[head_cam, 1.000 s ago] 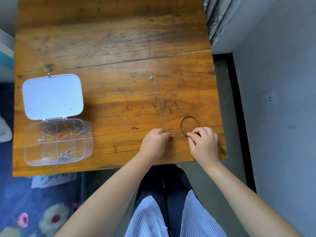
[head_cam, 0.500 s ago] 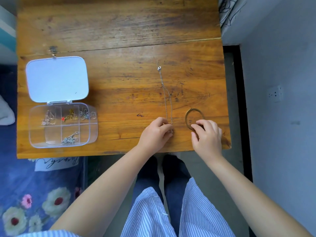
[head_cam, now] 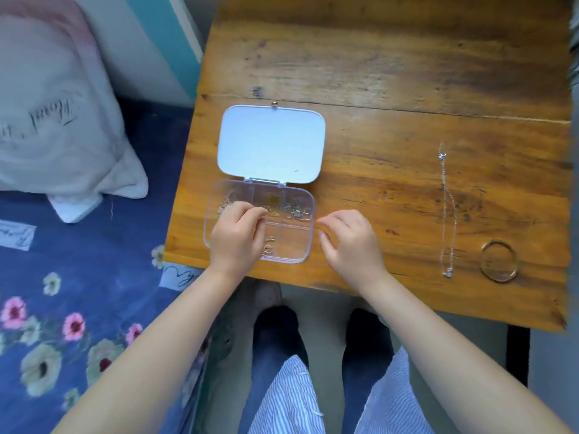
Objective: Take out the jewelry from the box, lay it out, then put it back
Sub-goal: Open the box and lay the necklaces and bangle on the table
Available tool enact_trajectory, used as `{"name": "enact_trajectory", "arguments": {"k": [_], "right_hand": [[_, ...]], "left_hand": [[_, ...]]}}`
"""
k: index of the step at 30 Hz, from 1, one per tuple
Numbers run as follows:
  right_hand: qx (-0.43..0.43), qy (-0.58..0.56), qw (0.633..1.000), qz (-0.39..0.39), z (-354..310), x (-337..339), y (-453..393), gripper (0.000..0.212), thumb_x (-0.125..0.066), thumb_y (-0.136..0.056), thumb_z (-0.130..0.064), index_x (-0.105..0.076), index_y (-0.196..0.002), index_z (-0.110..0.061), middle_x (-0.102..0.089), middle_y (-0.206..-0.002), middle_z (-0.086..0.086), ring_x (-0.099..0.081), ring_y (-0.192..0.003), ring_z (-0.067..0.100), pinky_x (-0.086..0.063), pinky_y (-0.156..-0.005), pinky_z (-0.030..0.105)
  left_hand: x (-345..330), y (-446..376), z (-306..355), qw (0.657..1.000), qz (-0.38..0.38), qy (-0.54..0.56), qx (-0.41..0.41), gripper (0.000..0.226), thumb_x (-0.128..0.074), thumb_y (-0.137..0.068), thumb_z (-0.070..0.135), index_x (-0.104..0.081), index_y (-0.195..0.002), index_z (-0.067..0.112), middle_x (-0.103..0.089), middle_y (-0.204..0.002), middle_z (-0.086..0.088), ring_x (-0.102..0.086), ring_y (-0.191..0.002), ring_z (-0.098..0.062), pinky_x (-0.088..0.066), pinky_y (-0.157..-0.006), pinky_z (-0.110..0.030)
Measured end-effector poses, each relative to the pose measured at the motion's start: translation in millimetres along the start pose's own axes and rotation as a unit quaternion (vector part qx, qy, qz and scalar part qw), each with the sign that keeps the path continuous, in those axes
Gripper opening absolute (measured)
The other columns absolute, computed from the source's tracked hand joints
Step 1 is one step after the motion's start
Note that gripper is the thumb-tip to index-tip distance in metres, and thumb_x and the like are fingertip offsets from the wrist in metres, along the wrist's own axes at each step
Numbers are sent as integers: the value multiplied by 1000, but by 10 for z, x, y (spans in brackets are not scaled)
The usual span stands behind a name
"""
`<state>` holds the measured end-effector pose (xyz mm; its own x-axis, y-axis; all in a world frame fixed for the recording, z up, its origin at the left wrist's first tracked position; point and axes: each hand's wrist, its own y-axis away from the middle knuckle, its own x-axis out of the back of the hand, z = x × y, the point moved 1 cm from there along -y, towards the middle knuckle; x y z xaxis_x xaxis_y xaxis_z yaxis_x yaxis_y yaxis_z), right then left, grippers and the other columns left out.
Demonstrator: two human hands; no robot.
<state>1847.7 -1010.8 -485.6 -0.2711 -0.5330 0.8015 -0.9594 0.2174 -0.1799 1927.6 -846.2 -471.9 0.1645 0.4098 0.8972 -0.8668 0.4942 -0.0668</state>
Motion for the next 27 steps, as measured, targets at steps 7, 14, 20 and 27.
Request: {"name": "enact_trajectory", "arguments": {"k": [7,14,20,27], "right_hand": [[12,75,936,-343,-667,-581,-364,24,-47,-87,-2,-67,-101,-4,-66,-95,14,-61,-95,30,-52,-72,36],[61,150,848,-505,-825,-839,-575,39,-46,-85,6,-59,-118,-9,-53,-119,11,-58,-97,32,-36,-63,32],[86,176,826,-529,-850,-833,-642,30,-46,-84,8,-58,-110,-1,-47,-102,13,-45,-76,26,-32,-62,30],[61,249,810,-527,-899,-750,-634,31,-49,-84,8,-50,-114,1,-48,-102,18,-52,-87,31,-34,-54,32]], "left_hand": [[254,-42,-918,976,-143,1,164,42,-56,-91,9,-50,-132,3,-58,-120,-17,-58,-105,-34,-46,-84,-39],[230,-74,-1058,972,-181,87,120,40,-52,-93,11,-48,-133,9,-60,-117,-9,-58,-103,-24,-42,-80,-26],[285,-286,-960,985,-152,-80,-29,30,-89,-40,0,-70,-63,4,-64,-66,-12,-62,-54,-29,-35,-36,-22],[201,-710,-691,914,-301,-268,-40,27,-46,-94,10,-62,-116,8,-42,-127,-9,-37,-120,-27,-40,-89,-30]]}}
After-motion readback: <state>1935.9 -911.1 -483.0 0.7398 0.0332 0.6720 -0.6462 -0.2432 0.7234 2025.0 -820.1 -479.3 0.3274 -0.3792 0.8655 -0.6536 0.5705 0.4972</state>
